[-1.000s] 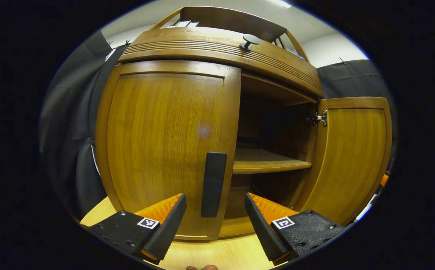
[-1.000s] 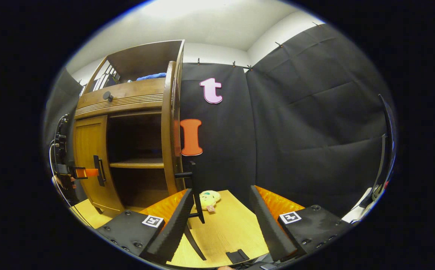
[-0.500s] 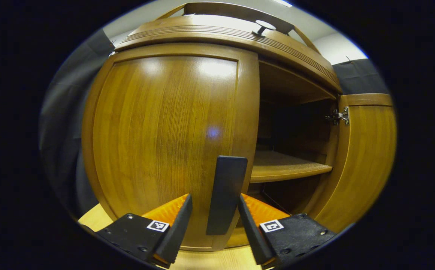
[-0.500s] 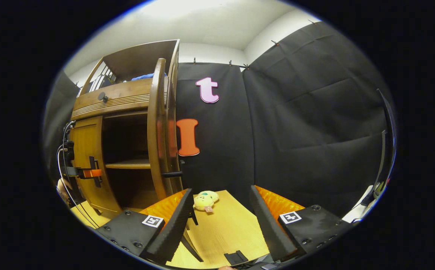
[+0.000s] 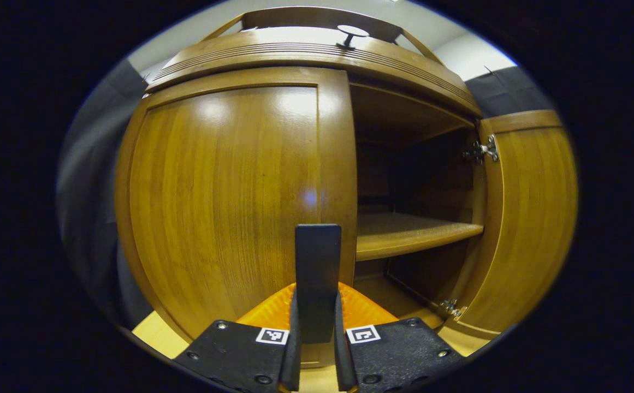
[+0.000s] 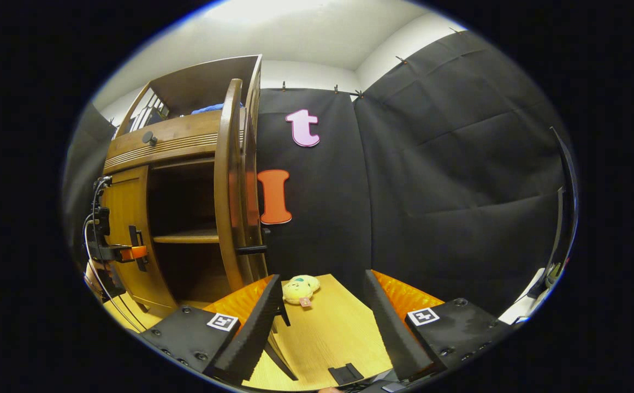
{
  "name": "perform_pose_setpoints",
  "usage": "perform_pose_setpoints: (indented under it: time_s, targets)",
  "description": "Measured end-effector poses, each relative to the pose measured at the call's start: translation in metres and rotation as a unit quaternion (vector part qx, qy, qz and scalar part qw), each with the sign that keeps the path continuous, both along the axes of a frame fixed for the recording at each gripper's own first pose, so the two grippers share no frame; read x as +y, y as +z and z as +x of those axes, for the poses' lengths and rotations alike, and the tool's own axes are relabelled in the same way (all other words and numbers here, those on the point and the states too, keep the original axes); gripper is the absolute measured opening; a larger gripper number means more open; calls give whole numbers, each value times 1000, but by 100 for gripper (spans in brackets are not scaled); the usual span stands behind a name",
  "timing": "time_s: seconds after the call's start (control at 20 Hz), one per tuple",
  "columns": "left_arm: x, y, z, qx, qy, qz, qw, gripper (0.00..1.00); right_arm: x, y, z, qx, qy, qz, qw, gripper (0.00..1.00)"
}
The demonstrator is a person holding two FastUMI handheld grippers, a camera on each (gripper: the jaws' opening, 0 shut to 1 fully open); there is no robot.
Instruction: Open the right door of the double-door shoe cabinet with the right hand, and open the left door with the left hand.
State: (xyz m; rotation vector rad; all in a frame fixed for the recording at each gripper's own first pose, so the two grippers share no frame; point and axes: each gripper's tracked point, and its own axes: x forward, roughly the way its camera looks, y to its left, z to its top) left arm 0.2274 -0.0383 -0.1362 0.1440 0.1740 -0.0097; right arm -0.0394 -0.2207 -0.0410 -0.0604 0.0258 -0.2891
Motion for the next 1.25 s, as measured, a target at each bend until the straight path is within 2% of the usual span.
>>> perform_pose_setpoints:
  time_s: [0.05,0.25,0.6,0.95,1.0,1.05,1.15,1.2,1.25]
  targets:
    - [1,-2,-1,0,-6,2,1000,23,2,2,-2,-2,1,1,1000,89]
    - [-2,2,-13,-5,-25,28,999,18,8,3,-6,-4,2,-1,1000,89]
    - [-6,10,-25,-6,-62,10,998,19,25,7,-20,-2,6,-4,1000,89]
    - [0,14,-60,-1,-89,3,996,15,45,15,-35,-6,9,-17,1000,89]
    - [2,15,-65,-2,-91,1,996,14,47,16,-36,-5,10,-17,1000,97]
    - [4,16,-69,-2,-91,1,996,19,50,16,-36,-4,12,-19,1000,97]
    - [6,17,-75,-2,-93,1,996,18,55,17,-36,-3,15,-21,1000,97]
    - [8,17,-78,-1,-95,0,996,16,59,17,-36,-3,17,-21,1000,89]
    - [10,19,-82,-1,-96,-2,995,18,63,18,-38,-4,19,-22,1000,89]
